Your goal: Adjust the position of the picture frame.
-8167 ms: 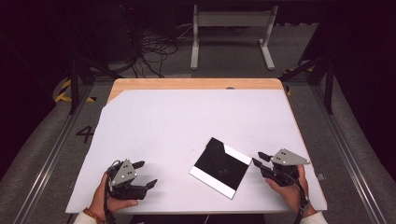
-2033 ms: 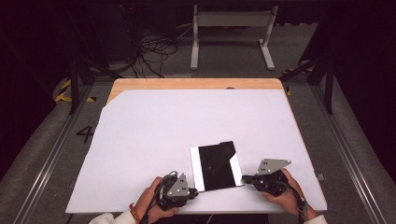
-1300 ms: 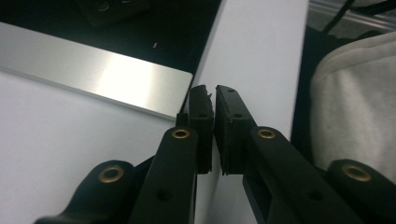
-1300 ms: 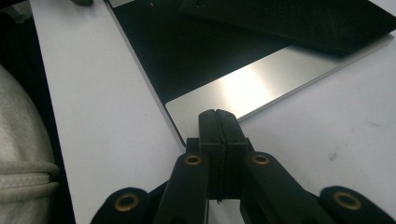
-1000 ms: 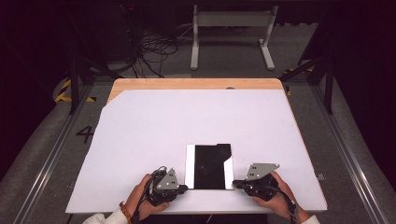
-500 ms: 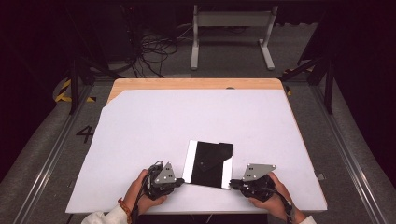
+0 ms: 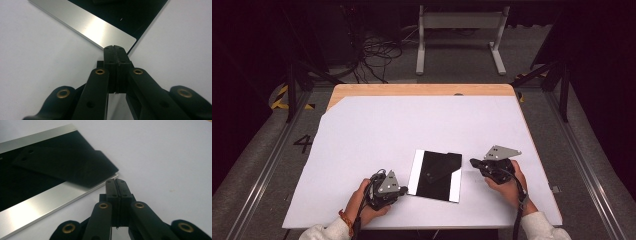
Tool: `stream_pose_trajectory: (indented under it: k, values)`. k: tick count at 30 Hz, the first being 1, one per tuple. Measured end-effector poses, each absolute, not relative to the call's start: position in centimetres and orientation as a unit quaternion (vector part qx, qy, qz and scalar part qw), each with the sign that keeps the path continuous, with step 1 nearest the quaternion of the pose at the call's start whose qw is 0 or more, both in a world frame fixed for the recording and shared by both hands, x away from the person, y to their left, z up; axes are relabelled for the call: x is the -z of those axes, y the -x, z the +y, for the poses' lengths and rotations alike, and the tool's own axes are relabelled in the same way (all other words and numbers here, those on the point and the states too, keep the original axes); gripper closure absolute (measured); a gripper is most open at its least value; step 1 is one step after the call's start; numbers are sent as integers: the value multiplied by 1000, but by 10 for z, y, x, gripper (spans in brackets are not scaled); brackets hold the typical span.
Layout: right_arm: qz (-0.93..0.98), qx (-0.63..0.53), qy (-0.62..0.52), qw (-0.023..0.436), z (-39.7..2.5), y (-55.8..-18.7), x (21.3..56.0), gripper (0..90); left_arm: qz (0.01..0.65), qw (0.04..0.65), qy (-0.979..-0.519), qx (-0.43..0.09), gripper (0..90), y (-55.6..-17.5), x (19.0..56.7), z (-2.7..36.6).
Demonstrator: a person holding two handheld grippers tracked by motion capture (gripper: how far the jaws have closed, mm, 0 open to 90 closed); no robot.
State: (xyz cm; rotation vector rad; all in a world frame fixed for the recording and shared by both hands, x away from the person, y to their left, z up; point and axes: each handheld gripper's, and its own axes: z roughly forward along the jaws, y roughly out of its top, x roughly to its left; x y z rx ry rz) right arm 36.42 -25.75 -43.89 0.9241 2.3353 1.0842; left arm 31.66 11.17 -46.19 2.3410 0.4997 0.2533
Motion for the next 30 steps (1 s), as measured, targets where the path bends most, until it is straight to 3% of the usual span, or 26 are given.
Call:
stream_pose_trajectory:
  k: [9, 30]
  values:
    - [833, -378, -349, 205, -248, -396, 445, 900, 178, 370, -909, -63, 881, -306, 462, 110]
    - [839, -369, -352, 191, -237, -416, 456, 878, 172, 364, -911, -95, 896, -309, 463, 100]
